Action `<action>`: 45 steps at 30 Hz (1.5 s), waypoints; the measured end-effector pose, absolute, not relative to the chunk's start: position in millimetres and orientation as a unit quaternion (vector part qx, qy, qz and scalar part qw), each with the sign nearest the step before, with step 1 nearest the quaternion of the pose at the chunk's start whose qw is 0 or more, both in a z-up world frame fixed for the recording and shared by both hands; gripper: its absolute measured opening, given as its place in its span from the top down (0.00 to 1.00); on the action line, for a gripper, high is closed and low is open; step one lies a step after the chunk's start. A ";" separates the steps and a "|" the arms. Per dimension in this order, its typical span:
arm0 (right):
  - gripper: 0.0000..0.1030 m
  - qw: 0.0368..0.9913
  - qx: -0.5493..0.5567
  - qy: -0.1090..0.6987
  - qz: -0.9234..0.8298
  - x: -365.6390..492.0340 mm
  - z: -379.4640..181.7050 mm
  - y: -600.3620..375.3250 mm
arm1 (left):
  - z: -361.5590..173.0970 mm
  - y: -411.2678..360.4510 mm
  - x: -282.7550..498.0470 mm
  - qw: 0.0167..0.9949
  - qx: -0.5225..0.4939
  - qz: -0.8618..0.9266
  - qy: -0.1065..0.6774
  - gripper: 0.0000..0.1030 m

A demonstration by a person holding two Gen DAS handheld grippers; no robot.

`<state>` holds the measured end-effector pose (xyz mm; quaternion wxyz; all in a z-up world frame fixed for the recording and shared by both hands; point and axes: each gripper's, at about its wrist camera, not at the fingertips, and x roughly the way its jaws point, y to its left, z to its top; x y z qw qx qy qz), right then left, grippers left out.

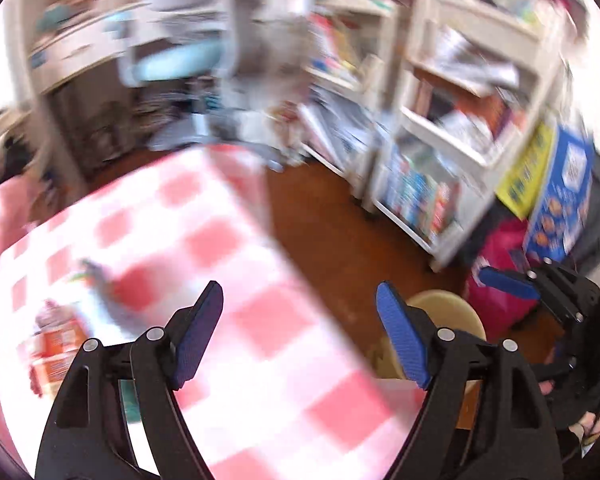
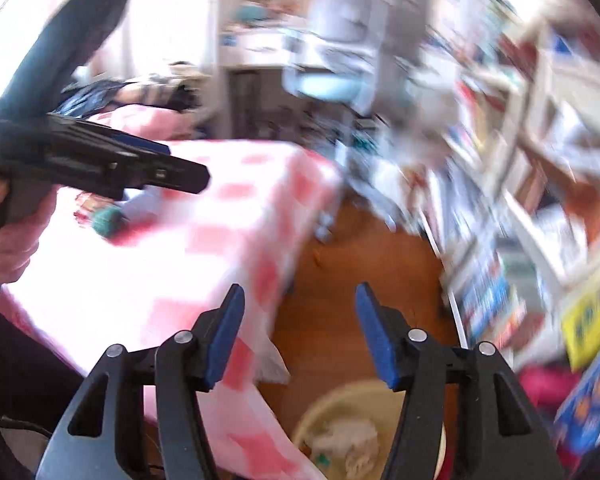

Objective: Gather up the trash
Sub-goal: 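Open both tools over the wastebasket to drop snack piece and tissue, then bring both open tools back above the table, then close the left tool on the orange-white snack bag while the right tool approaches the green plush toy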

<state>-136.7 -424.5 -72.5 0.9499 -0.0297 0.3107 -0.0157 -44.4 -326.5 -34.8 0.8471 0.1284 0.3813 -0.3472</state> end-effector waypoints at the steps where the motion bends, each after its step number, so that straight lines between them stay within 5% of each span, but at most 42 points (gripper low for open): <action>1: 0.44 0.951 -0.046 0.305 -0.003 -129.6 -63.3 -412.5 | -27.8 -309.0 -36.8 0.855 0.115 -0.335 0.378 0.25; 9: 0.41 0.944 -0.126 0.283 0.114 -86.2 -24.3 -302.9 | -4.8 -153.5 27.7 0.894 0.007 -0.215 0.393 0.20; 17: 0.41 0.910 -0.132 0.334 0.206 -54.4 -62.4 -217.9 | -37.9 -56.4 76.4 0.893 -0.002 -0.107 0.437 0.20; 41: 0.41 0.873 -0.120 0.429 0.198 18.5 -113.0 -227.6 | -124.1 -92.8 137.1 0.855 0.078 -0.103 0.502 0.13; 43: 0.46 0.871 -0.122 0.431 0.204 18.7 -114.2 -224.0 | -125.2 -94.4 136.3 0.852 0.070 -0.120 0.504 0.24; 45: 0.53 0.869 -0.124 0.432 0.207 18.7 -114.4 -220.6 | -122.7 -93.0 134.5 0.846 0.053 -0.140 0.511 0.54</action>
